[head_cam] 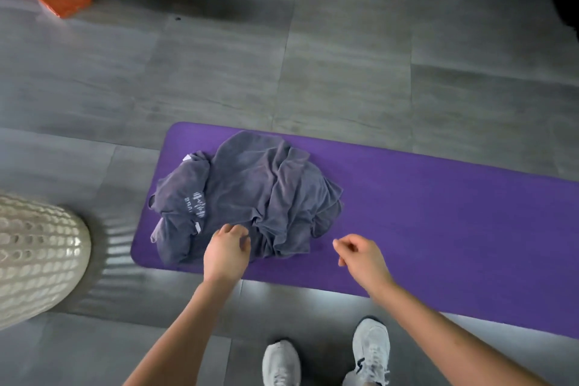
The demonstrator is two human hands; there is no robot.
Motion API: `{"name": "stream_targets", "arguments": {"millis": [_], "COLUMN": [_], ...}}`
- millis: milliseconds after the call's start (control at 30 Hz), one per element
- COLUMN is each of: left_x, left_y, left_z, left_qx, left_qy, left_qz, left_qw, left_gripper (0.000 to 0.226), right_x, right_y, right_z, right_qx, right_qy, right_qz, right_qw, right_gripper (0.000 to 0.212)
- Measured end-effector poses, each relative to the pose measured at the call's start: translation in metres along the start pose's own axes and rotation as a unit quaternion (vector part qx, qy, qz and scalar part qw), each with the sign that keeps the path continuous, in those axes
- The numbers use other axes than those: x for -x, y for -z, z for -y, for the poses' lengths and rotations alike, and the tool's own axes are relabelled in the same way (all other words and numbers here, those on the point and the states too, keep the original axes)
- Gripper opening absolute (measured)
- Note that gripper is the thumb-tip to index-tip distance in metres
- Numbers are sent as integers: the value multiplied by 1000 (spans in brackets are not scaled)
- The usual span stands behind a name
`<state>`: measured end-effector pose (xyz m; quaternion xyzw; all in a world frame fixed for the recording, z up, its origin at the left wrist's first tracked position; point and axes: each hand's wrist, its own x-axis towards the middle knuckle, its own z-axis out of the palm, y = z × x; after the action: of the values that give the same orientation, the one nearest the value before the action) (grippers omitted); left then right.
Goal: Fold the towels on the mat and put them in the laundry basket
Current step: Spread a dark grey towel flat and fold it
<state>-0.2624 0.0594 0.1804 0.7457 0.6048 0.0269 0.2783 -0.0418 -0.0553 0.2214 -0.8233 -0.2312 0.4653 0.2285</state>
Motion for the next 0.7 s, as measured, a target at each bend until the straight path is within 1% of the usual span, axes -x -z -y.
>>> {"name": "stream_targets", "arguments": {"millis": [67, 100, 167, 233, 300, 367, 467, 600, 667, 700], "left_x": [-23, -36, -63, -91, -119, -141, -170, -193, -200, -202], "left_y": [-51, -75, -124, -167, -202, -228, -250, -253, -248, -242], "left_z": [7, 13, 30, 55, 84, 111, 139, 154, 150, 142], "left_qx": [-19, -26, -31, -31, -46, -74, -117, -138, -119, -99], "left_qy": [9, 1, -36, -60, -68, -85, -157, -263, -267, -251], "left_qz": [-2, -1, -5, -27, -65, -66, -45, -37, -24, -11], "left_qw": [1000, 1000, 999, 997, 995, 991, 980, 954, 956, 963], "left_gripper": [16, 16, 13, 8, 13, 22, 29, 17, 15, 13], "right_x": [-43, -65, -109, -155, -197, -233, -272, -305, -314, -315], "right_y": [-13, -21, -40, -63, -87, -109, -139, -167, -177, -180], "right_z": [-27, -41, -73, -100, -122, -138, -150, -152, -149, -146], "right_qx": [5, 10, 18, 25, 60, 106, 138, 137, 117, 96], "right_qy": [14, 21, 38, 68, 110, 156, 236, 341, 367, 368], "right_qz": [17, 25, 37, 46, 53, 61, 71, 76, 67, 61], "right_qw": [1000, 999, 998, 996, 991, 980, 959, 927, 920, 923], "right_gripper": [24, 24, 22, 20, 17, 15, 17, 19, 21, 22]}}
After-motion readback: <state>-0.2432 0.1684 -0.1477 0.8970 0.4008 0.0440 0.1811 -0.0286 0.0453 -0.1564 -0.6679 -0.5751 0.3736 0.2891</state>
